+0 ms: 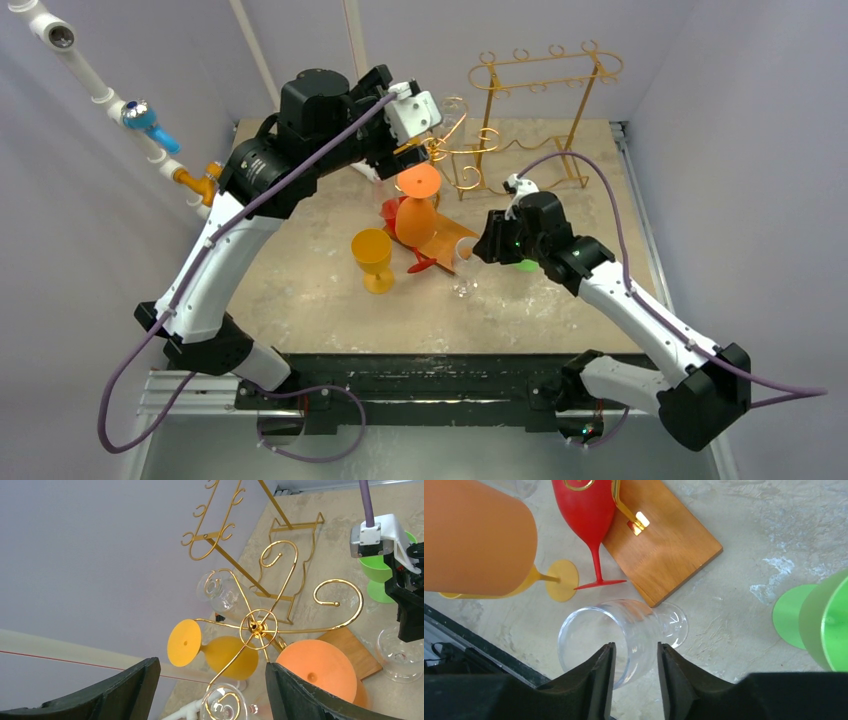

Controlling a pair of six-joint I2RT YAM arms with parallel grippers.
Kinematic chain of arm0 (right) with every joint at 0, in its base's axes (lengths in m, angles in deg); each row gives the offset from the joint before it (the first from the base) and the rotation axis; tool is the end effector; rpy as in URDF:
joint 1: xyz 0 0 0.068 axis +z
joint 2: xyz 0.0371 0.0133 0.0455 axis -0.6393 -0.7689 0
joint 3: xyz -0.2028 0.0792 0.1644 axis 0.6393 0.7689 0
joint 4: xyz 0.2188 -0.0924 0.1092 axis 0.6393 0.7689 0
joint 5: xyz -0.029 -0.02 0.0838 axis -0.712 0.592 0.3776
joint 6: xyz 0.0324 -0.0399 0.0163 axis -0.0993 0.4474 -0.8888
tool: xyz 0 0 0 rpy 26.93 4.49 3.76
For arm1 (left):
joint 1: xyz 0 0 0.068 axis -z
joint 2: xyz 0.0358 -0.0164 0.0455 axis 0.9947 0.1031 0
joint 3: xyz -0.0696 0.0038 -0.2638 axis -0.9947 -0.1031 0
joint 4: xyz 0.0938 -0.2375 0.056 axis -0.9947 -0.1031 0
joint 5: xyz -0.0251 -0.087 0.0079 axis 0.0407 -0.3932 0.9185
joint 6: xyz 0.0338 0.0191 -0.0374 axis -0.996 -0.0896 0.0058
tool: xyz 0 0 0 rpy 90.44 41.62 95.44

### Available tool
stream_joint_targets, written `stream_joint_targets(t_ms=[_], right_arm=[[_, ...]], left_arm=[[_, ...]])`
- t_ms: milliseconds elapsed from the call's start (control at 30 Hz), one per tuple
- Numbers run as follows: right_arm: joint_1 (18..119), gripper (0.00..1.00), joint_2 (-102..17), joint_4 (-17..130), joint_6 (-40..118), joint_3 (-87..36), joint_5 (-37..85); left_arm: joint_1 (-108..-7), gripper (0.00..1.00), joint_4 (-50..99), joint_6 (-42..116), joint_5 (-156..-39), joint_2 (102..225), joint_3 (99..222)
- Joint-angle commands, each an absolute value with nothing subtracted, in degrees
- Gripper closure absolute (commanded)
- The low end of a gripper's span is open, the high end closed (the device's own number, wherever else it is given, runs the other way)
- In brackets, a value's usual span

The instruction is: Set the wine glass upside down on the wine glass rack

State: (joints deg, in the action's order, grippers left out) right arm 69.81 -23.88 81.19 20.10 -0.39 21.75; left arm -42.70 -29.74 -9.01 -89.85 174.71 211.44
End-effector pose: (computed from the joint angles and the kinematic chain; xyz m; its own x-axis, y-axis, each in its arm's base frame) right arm 0.2035 0.1219 0.2913 -0.7119 0.0838 -0.6973 -0.2856 0.8725 0.3965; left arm 0.2063 -0.1824 0.5383 0.2012 0.5700 -0.7966 0.6725 0.5109 0.5354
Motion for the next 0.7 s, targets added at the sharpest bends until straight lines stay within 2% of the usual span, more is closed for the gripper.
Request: stream_joint_targets(t_ms=[0, 67, 233, 367, 467, 667], right_arm=[[72.2, 0.66, -27.7, 85.3, 22.2, -3.1, 16.0], [73.2, 0.73, -29.0, 87.3, 22.7, -4.6, 13.7], [73.7, 0.73, -29.8, 90.7, 24.5, -7.2, 10.0], [74.1, 0.64, -31.0, 93.0, 25.5, -7.7, 9.3], [74.9, 0.61, -31.7, 94.1, 25.4, -7.6, 7.9], [75.3, 0.71, -31.4, 94.3, 24.7, -6.4, 6.1]], left_arm=[[-42.5, 0.18, -35.8, -1.8, -73.6, 174.6, 212.6], [-42.5, 0.18, -35.4, -2.0, -73.7, 174.4, 212.6], [-42.5, 0.18, -35.1, -2.6, -73.7, 174.2, 212.4], [-42.5, 0.18, -34.6, -2.9, -73.7, 173.8, 211.9], [-42.5, 0.18, -34.4, -2.9, -74.2, 173.5, 211.9], [-42.5, 0.18, -34.3, -2.8, -74.5, 173.2, 211.6]])
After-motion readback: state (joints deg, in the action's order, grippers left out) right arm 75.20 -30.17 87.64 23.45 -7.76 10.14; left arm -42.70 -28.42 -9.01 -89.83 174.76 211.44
